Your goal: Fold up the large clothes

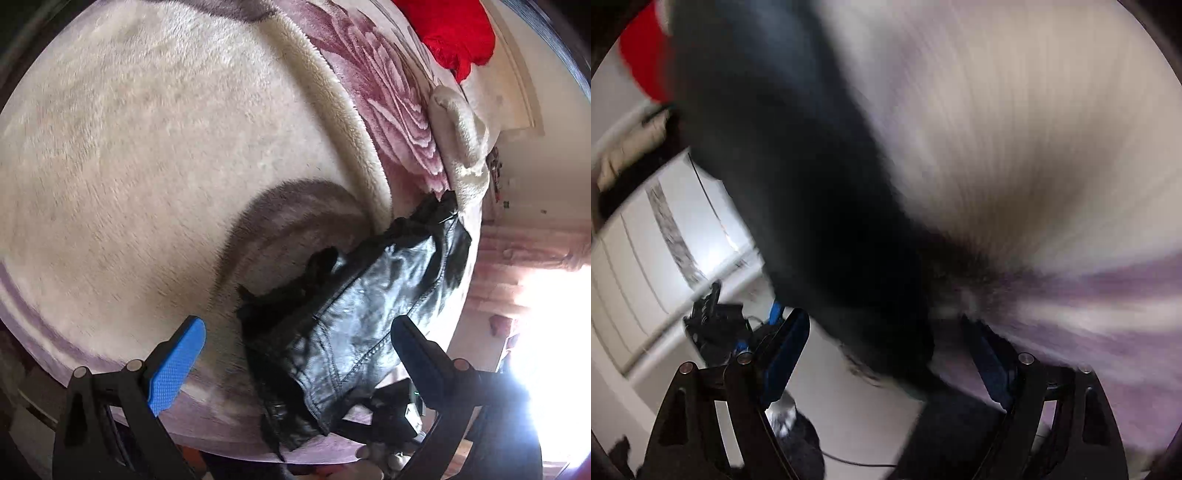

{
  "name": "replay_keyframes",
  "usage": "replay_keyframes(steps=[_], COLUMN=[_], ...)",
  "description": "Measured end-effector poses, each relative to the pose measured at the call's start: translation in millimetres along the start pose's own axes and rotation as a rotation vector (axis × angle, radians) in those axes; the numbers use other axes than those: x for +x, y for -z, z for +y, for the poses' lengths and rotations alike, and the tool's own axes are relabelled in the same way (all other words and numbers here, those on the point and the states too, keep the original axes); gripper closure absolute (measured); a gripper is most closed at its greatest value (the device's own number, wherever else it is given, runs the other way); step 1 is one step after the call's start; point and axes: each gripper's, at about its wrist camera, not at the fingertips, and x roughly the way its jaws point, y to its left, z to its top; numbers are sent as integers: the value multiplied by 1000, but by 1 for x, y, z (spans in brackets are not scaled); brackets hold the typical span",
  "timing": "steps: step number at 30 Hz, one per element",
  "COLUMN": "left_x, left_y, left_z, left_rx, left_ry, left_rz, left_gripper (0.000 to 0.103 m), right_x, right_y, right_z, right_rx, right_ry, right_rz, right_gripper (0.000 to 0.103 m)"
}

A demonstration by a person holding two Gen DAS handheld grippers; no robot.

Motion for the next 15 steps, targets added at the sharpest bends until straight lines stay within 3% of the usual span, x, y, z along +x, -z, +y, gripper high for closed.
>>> replay_keyframes(steps=[2, 3, 6, 7, 9, 10, 11, 12, 15], left_x=[-1, -1, -4, -6, -10, -12, -15, -18, -22], left_y=[-3, -4, -6, -6, -7, -7, -7, -8, -11], left_z=[3, 5, 10, 11, 12, 12, 12, 11, 4], left_rx=[11, 12, 16, 19, 23, 23, 24, 26, 61], left_ry=[-14, -17, -25, -28, -32, -28, -23, -18, -11], left_rz=[5, 10, 19, 18, 17, 16, 15, 15, 11], left_gripper=[1, 1, 1, 1, 1, 1, 1, 1, 1], right_x=[-5, -4, 2, 4, 6, 2, -4, -10, -36], right_y=[6, 5, -2, -6, -13, -14, -13, -10, 3], right_z=[7, 12, 19, 19, 12, 11, 12, 13, 22], right_rx=[5, 4, 24, 33, 65, 87, 110, 138, 256], right_ry=[-113, -194, -252, -242, -220, -240, -277, -311, -454], right_rz=[-76, -67, -70, -70, -81, -85, -81, -78, -68], right_gripper=[1, 1, 3, 8, 37, 45, 61, 69, 79])
